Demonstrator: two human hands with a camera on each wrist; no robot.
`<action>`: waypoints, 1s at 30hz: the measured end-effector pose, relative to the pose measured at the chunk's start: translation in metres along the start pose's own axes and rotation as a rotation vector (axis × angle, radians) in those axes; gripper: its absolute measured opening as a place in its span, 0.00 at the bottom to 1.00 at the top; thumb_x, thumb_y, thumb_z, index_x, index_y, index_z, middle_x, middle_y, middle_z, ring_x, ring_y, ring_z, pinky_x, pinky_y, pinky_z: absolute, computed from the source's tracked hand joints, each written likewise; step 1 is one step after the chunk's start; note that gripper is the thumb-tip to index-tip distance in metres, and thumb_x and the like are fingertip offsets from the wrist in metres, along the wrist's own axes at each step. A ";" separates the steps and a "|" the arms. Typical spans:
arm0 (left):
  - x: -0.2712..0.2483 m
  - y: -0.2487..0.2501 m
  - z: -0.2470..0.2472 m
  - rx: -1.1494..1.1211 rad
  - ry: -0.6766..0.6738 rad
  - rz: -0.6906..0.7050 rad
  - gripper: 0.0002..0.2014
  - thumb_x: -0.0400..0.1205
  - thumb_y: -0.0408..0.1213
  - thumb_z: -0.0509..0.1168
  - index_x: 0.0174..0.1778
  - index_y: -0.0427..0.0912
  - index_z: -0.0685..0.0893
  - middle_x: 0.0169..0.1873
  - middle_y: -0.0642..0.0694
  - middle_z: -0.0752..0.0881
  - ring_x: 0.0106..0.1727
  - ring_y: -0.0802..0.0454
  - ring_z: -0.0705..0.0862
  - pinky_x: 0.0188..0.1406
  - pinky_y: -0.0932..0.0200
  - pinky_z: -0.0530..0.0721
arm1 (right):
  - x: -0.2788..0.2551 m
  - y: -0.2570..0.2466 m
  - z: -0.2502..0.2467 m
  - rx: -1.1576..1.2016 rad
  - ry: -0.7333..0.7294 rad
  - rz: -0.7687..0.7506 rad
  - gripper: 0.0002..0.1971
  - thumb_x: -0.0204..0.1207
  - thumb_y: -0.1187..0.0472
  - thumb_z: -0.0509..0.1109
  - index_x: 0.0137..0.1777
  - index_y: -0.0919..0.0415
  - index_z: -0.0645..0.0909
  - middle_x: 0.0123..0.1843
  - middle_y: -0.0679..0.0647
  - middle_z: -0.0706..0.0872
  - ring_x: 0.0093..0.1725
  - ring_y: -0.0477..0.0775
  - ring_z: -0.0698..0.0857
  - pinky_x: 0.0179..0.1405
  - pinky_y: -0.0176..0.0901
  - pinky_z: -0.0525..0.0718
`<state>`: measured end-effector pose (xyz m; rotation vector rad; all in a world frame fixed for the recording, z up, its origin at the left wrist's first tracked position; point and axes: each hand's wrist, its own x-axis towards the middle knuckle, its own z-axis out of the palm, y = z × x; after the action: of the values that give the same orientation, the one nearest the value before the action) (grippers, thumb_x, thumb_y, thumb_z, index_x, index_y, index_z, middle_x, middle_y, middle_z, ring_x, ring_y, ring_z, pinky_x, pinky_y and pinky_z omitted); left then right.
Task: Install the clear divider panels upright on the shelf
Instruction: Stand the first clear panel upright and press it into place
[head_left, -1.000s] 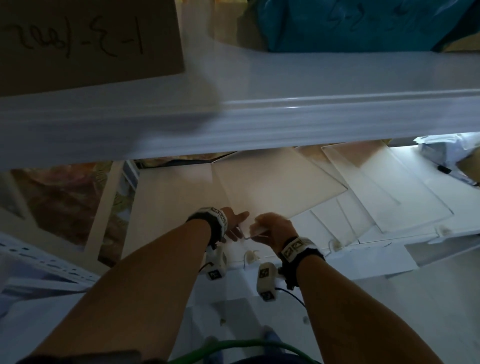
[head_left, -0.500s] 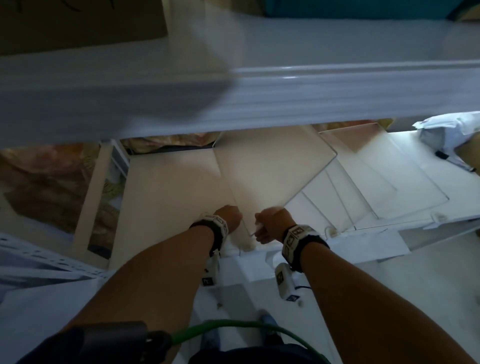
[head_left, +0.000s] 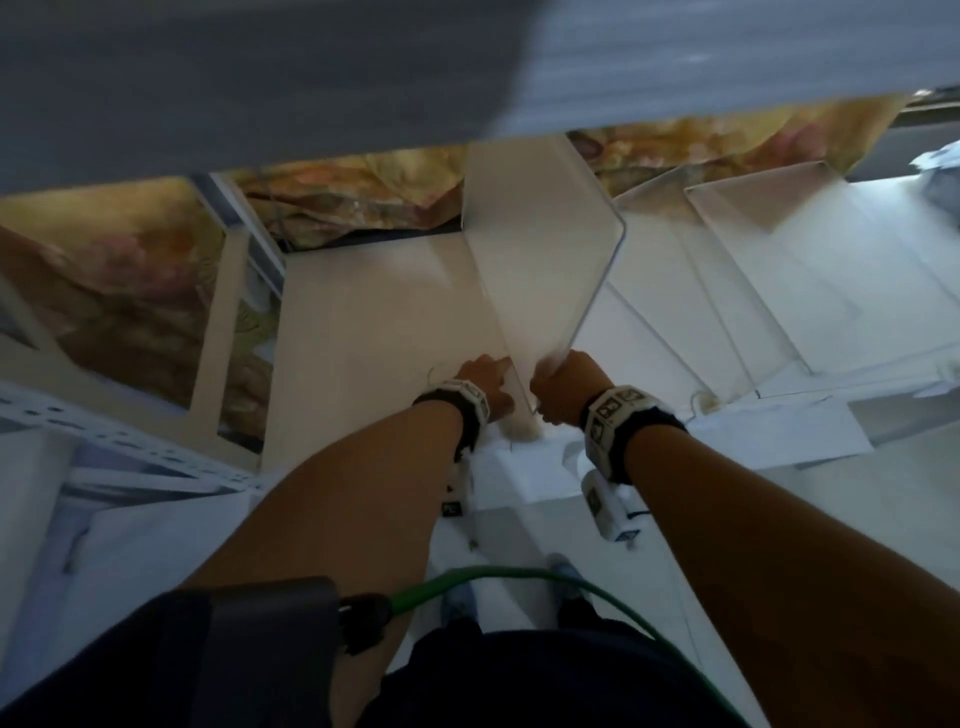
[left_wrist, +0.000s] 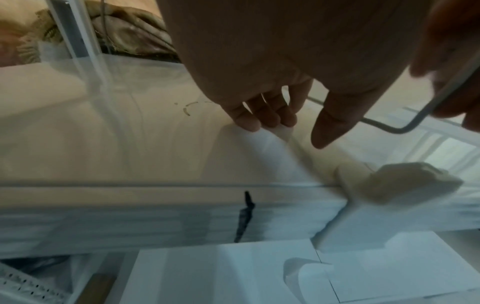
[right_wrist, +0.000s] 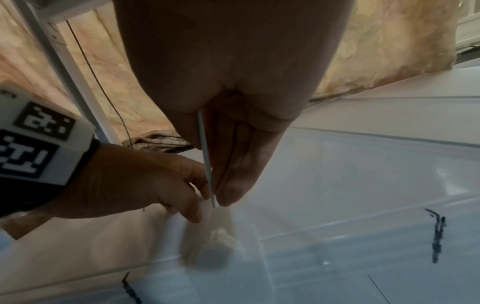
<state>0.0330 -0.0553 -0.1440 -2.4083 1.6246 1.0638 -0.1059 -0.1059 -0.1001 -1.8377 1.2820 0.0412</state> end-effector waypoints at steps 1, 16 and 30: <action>0.000 0.001 0.000 0.006 0.001 0.004 0.32 0.79 0.47 0.66 0.78 0.44 0.66 0.74 0.38 0.70 0.74 0.35 0.69 0.72 0.40 0.72 | 0.000 0.000 0.001 0.007 0.004 0.000 0.09 0.74 0.64 0.63 0.36 0.66 0.83 0.31 0.60 0.89 0.27 0.55 0.89 0.28 0.46 0.90; -0.005 0.009 0.016 0.099 0.073 -0.025 0.46 0.75 0.60 0.69 0.84 0.48 0.55 0.78 0.40 0.65 0.77 0.36 0.65 0.73 0.40 0.70 | -0.013 0.010 0.010 -0.067 0.051 -0.016 0.10 0.76 0.63 0.63 0.50 0.67 0.82 0.46 0.64 0.88 0.45 0.64 0.88 0.47 0.56 0.89; -0.009 0.007 0.014 0.087 0.061 -0.011 0.45 0.77 0.59 0.69 0.85 0.47 0.55 0.79 0.39 0.65 0.79 0.36 0.65 0.75 0.40 0.68 | -0.016 0.011 0.014 -0.065 0.078 -0.010 0.12 0.75 0.60 0.59 0.49 0.64 0.83 0.46 0.63 0.89 0.45 0.64 0.89 0.46 0.57 0.89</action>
<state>0.0183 -0.0453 -0.1471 -2.4133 1.6369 0.9064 -0.1161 -0.0862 -0.1086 -1.9169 1.3398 0.0054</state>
